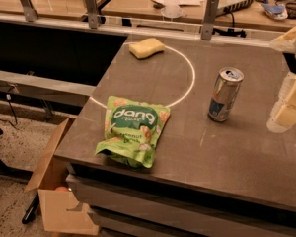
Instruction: Move redbull can near sponge
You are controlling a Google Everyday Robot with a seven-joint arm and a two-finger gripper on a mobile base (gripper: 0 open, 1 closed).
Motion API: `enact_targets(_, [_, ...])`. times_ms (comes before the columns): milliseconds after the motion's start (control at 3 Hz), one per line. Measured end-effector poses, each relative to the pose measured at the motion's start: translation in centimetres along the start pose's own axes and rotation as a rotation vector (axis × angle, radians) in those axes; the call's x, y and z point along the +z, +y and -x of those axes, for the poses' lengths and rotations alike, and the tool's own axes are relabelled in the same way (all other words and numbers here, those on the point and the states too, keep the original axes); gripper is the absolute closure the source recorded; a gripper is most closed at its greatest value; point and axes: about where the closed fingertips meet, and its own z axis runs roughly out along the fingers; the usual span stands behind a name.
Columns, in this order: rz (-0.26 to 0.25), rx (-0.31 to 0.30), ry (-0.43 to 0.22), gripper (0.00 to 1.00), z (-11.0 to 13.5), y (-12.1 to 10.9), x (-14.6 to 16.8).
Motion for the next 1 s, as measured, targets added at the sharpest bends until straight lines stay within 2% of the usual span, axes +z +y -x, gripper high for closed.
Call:
enact_targets(333, [-0.074,0.151,-0.184,0.0,-4.6,0.0,-0.1])
enact_targets(667, [-0.166,0.223,-0.345,0.0,-6.9,-0.9,0.1])
enact_targets(1000, [-0.21,0.311,-0.541,0.0,-7.3,-2.3,2.7])
